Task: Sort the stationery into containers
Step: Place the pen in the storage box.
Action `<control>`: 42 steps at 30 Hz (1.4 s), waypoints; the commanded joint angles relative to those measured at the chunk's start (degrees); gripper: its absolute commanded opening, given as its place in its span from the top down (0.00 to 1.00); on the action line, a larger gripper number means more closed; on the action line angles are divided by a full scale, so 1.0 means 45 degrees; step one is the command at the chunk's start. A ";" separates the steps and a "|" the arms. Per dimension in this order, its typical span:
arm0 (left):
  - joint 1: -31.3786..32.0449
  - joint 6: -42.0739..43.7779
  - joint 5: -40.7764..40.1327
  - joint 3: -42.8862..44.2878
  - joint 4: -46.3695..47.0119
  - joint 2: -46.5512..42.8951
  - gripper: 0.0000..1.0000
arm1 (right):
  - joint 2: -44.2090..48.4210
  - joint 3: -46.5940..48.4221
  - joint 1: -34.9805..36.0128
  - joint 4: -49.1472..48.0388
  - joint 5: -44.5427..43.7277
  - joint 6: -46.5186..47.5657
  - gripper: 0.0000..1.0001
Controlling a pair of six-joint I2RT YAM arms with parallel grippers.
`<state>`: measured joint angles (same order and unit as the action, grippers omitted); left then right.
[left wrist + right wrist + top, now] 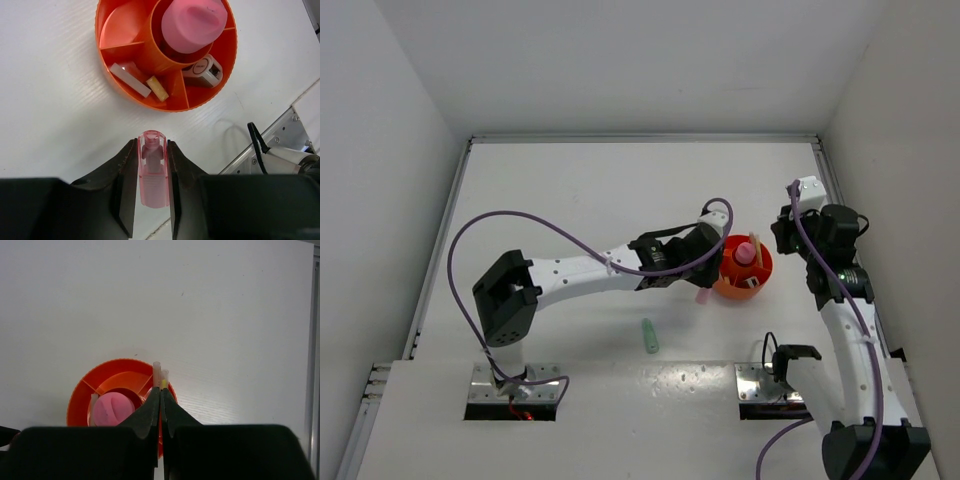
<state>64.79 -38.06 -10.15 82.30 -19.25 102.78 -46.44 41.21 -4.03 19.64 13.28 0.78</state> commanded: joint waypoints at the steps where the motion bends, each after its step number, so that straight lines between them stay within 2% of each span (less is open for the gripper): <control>1: 0.0113 -0.0233 -0.0381 0.0011 0.0019 -0.0596 1.00 | 0.0298 -0.0212 -0.0061 -0.0575 -0.0451 -0.0270 1.00; 34: 0.0230 -0.0233 -0.0400 0.0715 0.0019 -0.0087 1.00 | 0.0417 -0.0213 -0.0061 -0.0575 -0.0451 -0.0270 1.00; 42: -0.0004 0.0527 -0.0965 0.1222 -0.0098 0.0031 1.00 | 0.0534 -0.0330 -0.0061 -0.0458 -0.0335 -0.0153 1.00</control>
<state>64.90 -37.60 -12.47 85.32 -20.51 102.78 -44.66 40.29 -4.03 18.90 11.97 0.36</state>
